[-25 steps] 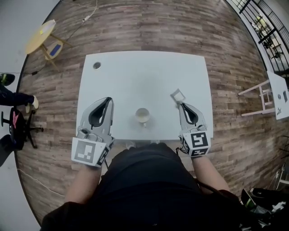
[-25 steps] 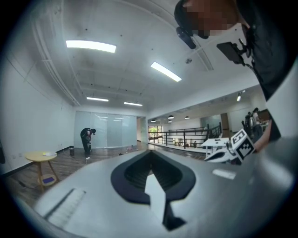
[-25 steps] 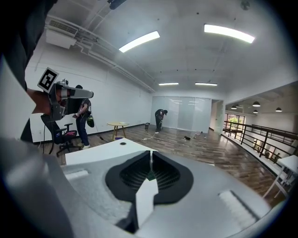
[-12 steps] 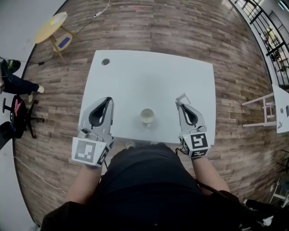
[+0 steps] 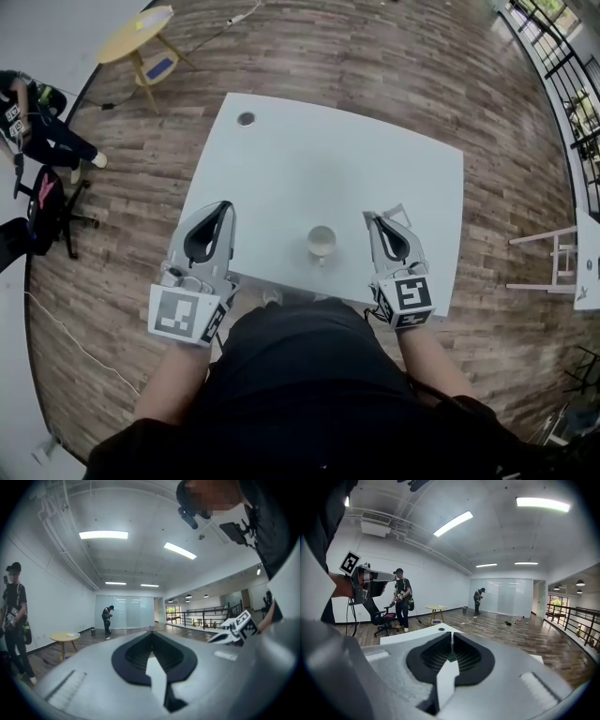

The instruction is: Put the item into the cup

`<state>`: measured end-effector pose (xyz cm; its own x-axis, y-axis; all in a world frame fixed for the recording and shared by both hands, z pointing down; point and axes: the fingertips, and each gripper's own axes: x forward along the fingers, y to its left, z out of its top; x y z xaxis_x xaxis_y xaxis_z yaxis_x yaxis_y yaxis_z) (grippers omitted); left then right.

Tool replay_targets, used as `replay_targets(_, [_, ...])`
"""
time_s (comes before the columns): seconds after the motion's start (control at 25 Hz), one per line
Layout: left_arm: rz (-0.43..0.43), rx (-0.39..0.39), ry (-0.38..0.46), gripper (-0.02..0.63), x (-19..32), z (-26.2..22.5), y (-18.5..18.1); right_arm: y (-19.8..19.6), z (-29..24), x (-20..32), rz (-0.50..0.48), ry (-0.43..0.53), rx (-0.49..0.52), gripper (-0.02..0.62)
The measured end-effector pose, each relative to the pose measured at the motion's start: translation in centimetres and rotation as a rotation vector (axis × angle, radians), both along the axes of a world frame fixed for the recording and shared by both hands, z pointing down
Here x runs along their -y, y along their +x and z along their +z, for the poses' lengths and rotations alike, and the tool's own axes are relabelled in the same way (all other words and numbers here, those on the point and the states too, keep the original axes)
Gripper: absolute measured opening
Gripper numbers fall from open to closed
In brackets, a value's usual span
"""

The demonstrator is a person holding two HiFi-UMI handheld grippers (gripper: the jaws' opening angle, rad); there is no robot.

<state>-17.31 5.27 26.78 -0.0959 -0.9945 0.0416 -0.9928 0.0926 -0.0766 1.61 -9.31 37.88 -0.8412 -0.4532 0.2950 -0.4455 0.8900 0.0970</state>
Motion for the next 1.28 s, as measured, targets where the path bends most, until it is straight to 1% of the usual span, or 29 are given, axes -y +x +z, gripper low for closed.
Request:
replay_targets(0.32, [-0.074, -0.008, 0.0, -0.002, -2.1, 0.0, -1.3, -2.0, 0.2, -0.9, -0.072, -0.008, -0.003, 0.015])
replay_targets(0.68, [-0.154, 0.006, -0.012, -0.002, -4.0, -0.2, -2.4, -5.2, 0.1, -2.7, -0.202, -0.016, -0.004, 0.015])
replay_targets(0.88, [-0.201, -0.006, -0.02, -0.002, -5.3, 0.3, -3.3, -6.6, 0.5, -3.3, -0.248, -0.022, -0.011, 0.015])
replay_targets(1.04, [-0.203, -0.013, -0.027, -0.002, -5.6, 0.8, -3.4, -6.8, 0.8, -3.7, -0.256, -0.022, -0.015, 0.015])
replay_targets(1.28, [-0.167, -0.036, -0.014, -0.002, -4.1, 0.8, -3.6, -6.4, 1.2, -4.0, -0.253, -0.028, -0.029, 0.015])
